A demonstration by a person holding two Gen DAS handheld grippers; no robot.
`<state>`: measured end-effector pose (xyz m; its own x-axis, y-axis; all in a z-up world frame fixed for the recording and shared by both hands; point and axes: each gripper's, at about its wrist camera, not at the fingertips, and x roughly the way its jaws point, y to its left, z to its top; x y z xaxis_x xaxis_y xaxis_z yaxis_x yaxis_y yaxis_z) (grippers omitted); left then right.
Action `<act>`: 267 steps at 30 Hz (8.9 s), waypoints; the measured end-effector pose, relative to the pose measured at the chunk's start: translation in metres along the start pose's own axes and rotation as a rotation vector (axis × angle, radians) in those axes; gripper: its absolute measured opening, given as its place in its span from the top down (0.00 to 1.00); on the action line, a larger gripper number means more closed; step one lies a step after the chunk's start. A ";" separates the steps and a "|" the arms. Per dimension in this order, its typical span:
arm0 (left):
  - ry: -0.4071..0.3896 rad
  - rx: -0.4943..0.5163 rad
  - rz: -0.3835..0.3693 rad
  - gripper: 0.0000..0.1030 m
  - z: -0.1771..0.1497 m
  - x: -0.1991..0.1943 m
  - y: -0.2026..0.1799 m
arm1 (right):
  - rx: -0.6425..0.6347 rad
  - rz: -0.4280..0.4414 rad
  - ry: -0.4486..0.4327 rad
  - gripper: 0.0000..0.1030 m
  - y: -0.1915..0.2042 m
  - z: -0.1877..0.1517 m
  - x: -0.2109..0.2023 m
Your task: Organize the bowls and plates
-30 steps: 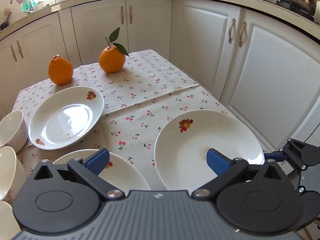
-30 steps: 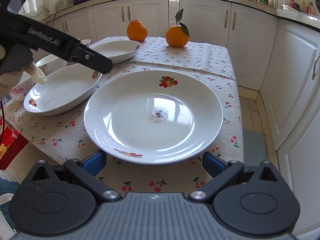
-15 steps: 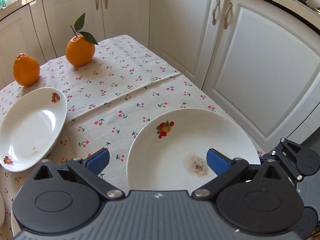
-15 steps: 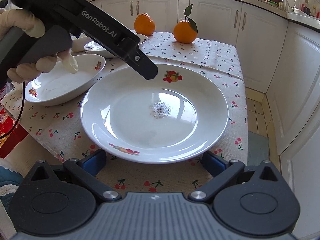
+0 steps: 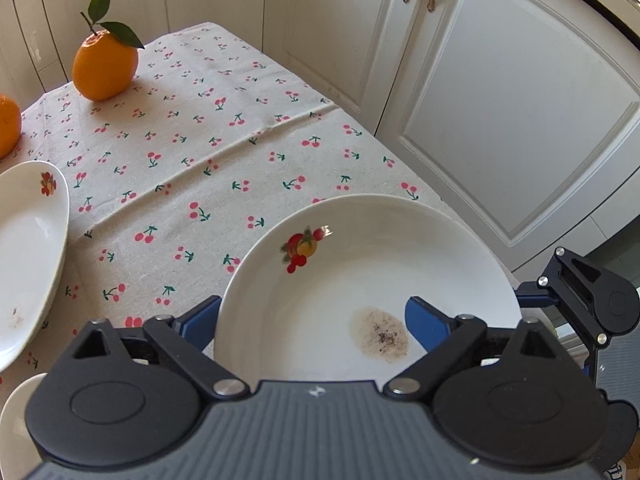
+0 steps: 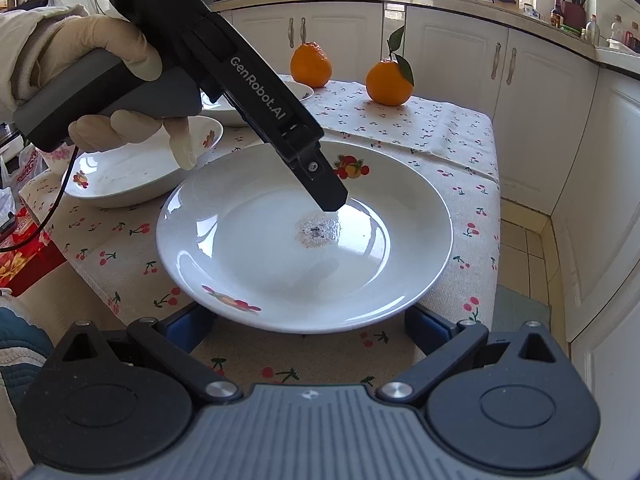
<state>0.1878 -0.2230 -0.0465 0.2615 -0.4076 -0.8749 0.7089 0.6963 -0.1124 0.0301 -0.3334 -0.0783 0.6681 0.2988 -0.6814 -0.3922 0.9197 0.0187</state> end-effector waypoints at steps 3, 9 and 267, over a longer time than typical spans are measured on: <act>0.012 0.005 -0.004 0.13 0.002 0.003 0.002 | -0.022 0.010 0.002 0.00 -0.001 0.003 0.003; 0.038 0.008 -0.022 0.17 0.004 0.006 0.006 | -0.052 0.015 0.011 0.00 0.000 0.005 0.005; -0.329 0.128 0.049 0.04 -0.076 -0.045 0.001 | 0.098 0.280 0.192 0.14 -0.112 0.150 0.088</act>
<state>0.1263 -0.1590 -0.0431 0.4799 -0.5582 -0.6768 0.7609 0.6489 0.0043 0.2275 -0.3719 -0.0301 0.4088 0.4980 -0.7648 -0.4747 0.8318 0.2879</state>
